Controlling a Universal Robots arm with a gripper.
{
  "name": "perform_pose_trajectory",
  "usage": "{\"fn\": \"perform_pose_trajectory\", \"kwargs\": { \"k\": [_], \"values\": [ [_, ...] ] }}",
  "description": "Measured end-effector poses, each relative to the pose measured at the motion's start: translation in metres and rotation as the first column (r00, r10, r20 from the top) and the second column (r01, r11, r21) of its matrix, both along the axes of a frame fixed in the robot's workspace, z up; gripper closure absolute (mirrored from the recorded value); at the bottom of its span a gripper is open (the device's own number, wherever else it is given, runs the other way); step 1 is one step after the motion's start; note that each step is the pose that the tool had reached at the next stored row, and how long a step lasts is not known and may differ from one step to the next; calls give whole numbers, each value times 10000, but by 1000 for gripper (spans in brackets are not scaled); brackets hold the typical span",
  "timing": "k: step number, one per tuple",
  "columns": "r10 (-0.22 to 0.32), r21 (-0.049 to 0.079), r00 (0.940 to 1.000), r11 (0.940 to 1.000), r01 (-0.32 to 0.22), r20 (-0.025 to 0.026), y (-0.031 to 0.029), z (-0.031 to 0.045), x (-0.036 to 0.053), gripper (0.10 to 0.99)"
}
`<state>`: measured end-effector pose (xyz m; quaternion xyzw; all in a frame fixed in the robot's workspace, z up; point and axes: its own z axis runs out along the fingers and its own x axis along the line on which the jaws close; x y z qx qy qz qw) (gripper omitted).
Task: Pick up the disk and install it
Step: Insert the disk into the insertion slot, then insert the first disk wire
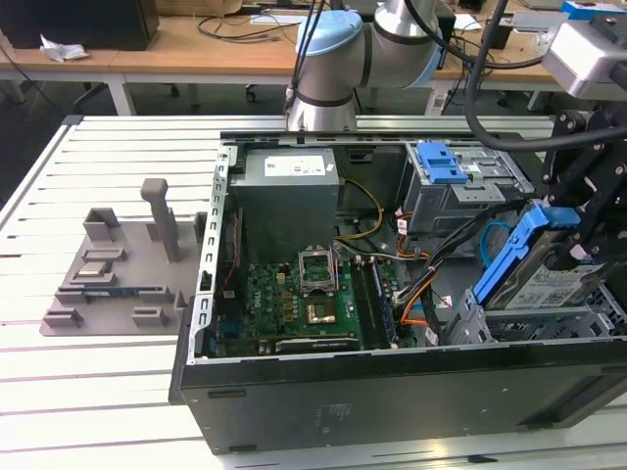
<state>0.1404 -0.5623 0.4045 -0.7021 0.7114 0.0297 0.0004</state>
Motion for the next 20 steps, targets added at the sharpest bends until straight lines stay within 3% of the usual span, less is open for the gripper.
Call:
{"fn": "perform_pose_trajectory", "kwargs": {
  "k": [1, 2, 3, 4, 16, 20],
  "values": [
    [0, 2, 10000, 10000, 0, 0, 0, -2, 0, 659],
    [0, 2, 10000, 10000, 0, -1, 0, -3, 0, 910],
    [-1, 2, 10000, 10000, 1, 0, 0, -3, 0, 910],
    [0, 2, 10000, 10000, 0, -1, 0, -4, 0, 969],
    [0, 5, 10000, 10000, 0, 0, 1, -8, 5, 980],
    [7, -10, 10000, 10000, -7, -1, 100, -7, 162, 980]
  ]
}}
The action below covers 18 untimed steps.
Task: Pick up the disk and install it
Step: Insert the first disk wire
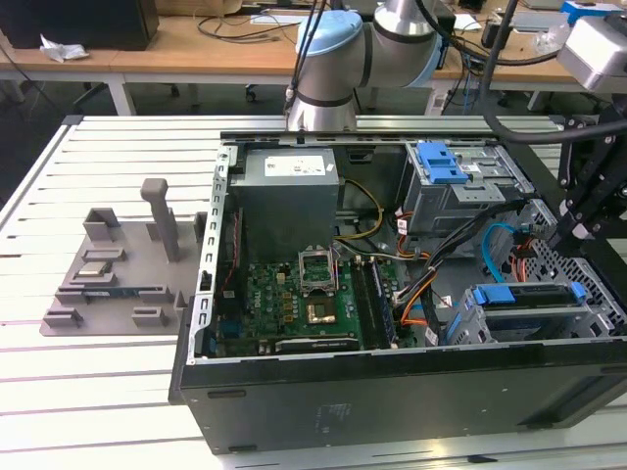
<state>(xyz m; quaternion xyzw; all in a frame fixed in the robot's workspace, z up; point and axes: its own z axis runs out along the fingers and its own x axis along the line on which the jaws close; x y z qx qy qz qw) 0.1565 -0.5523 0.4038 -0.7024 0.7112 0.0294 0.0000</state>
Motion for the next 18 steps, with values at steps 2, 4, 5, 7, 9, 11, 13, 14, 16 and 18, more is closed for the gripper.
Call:
{"fn": "perform_pose_trajectory", "kwargs": {
  "k": [2, 4, 5, 7, 9, 11, 13, 14, 16, 18],
  "values": [
    [1, -14, 10000, 10000, -1, 1, 65, 0, 90, 980],
    [2, -35, 10000, 10000, -2, 0, 137, -2, 173, 980],
    [2, -43, 10000, 10000, -2, -1, 157, -4, 196, 980],
    [1, -57, 10000, 10000, -1, -4, 209, -14, 257, 980],
    [2, -77, 10000, 10000, -2, -12, 265, -43, 302, 980],
    [0, -83, 10000, 10000, -1, -18, 341, -112, 320, 980],
    [2, -84, 10000, 10000, -2, -19, 394, -164, 321, 980],
    [2, -85, 10000, 10000, -3, -21, 452, -217, 326, 980],
    [2, -91, 10000, 10000, -2, -31, 549, -297, 361, 980],
    [0, -108, 10000, 9999, -1, -32, 590, -336, 370, 980]
  ]
}}
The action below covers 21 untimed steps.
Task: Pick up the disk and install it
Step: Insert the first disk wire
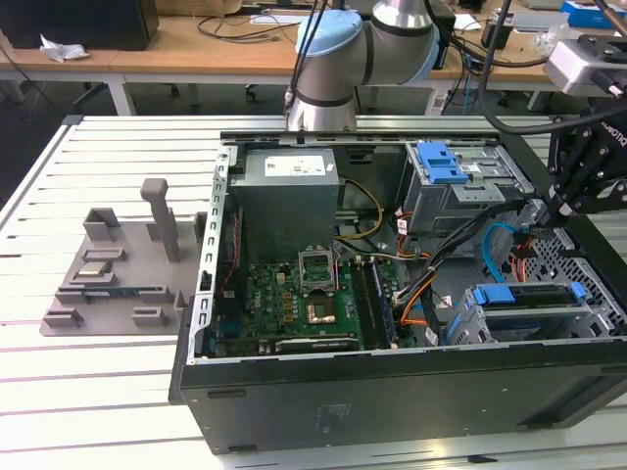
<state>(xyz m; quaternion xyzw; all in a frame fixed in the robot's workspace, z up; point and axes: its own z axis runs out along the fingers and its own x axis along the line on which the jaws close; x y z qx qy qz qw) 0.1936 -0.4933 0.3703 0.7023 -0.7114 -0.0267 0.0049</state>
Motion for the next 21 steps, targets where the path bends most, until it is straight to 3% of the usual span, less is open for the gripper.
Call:
{"fn": "perform_pose_trajectory", "kwargs": {
  "k": [3, 5, 7, 8, 9, 12, 13, 15, 19, 21],
  "values": [
    [1, -21, 10000, 10000, -1, 0, 1, 0, 0, 973],
    [1, -33, 10000, 10000, -1, -1, 1, 0, 0, 851],
    [1, -44, 10000, 10000, -1, 0, 1, 0, 0, 851],
    [1, -49, 10000, 10000, -1, 0, 1, 0, 0, 784],
    [1, -54, 10000, 10000, -1, 0, 4, 0, 0, 784],
    [1, -136, 10000, 9999, -1, 0, 94, -22, 1, 784],
    [1, -191, 10000, 9998, -1, -1, 131, -31, 0, 784],
    [2, -453, 10000, 9990, -2, 0, 201, -54, 1, 784],
    [1, -933, 10000, 9956, -1, 0, 243, -107, 0, 784],
    [1, -1048, 10000, 9945, -1, -1, 246, -131, 0, 784]
  ]
}}
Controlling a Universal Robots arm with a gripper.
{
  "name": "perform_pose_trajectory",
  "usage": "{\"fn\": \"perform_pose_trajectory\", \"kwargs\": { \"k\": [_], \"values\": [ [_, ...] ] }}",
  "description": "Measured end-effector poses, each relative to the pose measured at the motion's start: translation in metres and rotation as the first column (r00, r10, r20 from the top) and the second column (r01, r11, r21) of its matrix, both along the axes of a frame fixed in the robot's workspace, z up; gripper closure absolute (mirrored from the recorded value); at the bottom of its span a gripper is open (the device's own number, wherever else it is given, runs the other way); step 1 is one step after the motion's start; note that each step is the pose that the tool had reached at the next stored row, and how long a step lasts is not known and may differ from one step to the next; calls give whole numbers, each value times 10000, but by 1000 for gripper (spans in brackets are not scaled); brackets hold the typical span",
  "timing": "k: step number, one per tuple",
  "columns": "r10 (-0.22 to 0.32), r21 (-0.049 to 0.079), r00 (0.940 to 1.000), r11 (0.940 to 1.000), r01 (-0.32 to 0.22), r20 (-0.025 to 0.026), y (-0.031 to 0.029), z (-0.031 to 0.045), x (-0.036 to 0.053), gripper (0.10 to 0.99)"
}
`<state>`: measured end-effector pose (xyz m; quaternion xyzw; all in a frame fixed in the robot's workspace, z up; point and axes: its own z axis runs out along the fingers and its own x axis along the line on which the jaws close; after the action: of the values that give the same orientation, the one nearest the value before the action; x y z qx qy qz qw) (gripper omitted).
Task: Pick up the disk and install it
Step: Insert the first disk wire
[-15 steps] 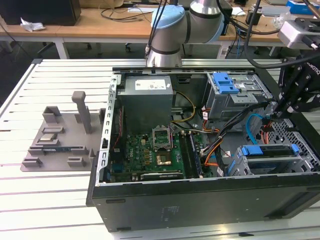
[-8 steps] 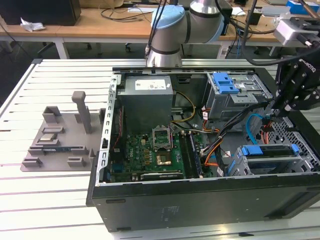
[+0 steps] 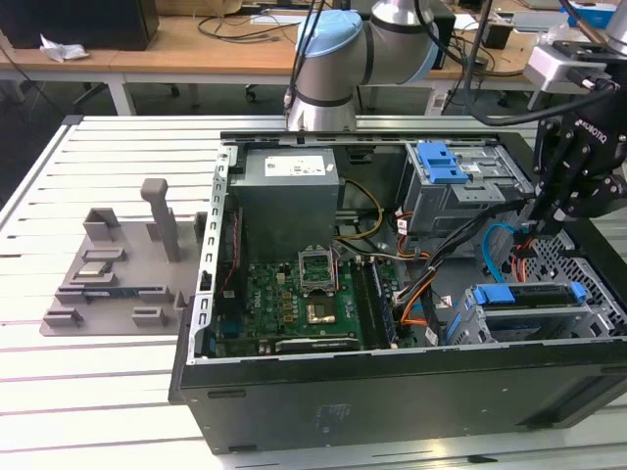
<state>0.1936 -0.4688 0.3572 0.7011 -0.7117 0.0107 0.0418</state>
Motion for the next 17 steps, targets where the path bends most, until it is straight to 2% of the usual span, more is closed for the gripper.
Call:
{"fn": "perform_pose_trajectory", "kwargs": {
  "k": [3, 8, 9, 10, 11, 12, 17],
  "values": [
    [0, -109, 10000, 9999, 0, 1, 1, -27, 0, 784],
    [0, -133, 10000, 9999, 0, 0, 1, -28, 0, 784],
    [0, -136, 10000, 9999, 0, 0, 1, -28, 0, 800],
    [0, -144, 10000, 9999, 0, 0, 1, -28, 0, 867],
    [1, -148, 10000, 9999, -1, 0, 1, -28, 0, 867],
    [0, -152, 10000, 9999, 0, 0, 1, -28, 0, 922],
    [0, -181, 10000, 9998, 0, 0, 0, -28, 0, 922]
  ]
}}
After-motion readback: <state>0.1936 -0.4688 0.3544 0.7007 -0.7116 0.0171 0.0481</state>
